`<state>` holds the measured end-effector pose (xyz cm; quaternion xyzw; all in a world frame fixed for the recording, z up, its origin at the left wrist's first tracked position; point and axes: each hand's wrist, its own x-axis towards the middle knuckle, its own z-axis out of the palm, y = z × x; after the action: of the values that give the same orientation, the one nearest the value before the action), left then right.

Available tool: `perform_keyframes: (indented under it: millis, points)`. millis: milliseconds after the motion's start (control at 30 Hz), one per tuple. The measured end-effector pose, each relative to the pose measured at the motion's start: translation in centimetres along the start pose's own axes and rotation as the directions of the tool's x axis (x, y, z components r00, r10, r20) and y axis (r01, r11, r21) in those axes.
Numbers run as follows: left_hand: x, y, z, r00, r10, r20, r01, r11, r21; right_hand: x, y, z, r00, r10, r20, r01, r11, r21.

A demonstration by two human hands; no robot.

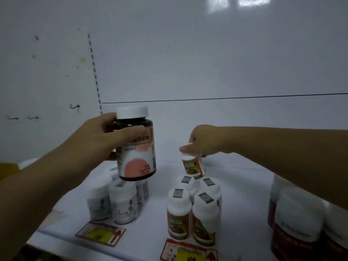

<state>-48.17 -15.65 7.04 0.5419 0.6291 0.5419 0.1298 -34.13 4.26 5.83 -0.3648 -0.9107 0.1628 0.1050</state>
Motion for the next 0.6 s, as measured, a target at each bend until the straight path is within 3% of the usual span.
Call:
perform_keyframes:
  millis: [167, 267, 333, 400, 433, 500, 533, 600]
  points:
    - [2.4, -2.5, -2.4, 0.987, 0.095, 0.131, -0.093, 0.995, -0.025, 0.0, 0.1, 2.1, 0.985, 0.113, 0.127, -0.127, 0.986, 0.112]
    - [3.3, -3.2, -4.3, 0.982, 0.121, 0.143, -0.111, 0.991, -0.074, -0.4, -0.1, 3.6, 0.966, 0.198, 0.169, -0.214, 0.974, 0.080]
    - [3.7, -3.4, -6.1, 0.982, 0.125, 0.140, -0.112, 0.989, -0.093, -0.9, -0.8, 3.6, 0.966, 0.234, 0.114, -0.230, 0.972, -0.047]
    - [4.0, -4.0, -8.4, 0.986, 0.124, 0.113, -0.117, 0.991, -0.072, -0.9, -3.1, 2.8, 0.982, 0.174, -0.068, -0.180, 0.979, -0.096]
    - [4.3, -4.5, -9.5, 0.987, 0.128, 0.095, -0.124, 0.991, -0.047, -0.7, -5.1, 2.6, 0.976, 0.135, -0.169, -0.123, 0.989, 0.079]
    - [4.8, -5.6, -11.7, 0.988, 0.136, 0.071, -0.137, 0.991, 0.011, -0.4, -10.5, 2.8, 0.961, 0.092, -0.261, 0.064, 0.843, 0.534]
    - [4.9, -6.2, -12.8, 0.989, 0.134, 0.063, -0.137, 0.990, 0.043, 0.0, -13.1, 3.0, 0.961, 0.047, -0.272, 0.148, 0.746, 0.649]
    - [5.0, -7.5, -14.6, 0.987, 0.150, 0.056, -0.156, 0.980, 0.120, 0.7, -18.0, 4.0, 0.958, -0.084, -0.274, 0.249, 0.718, 0.650]
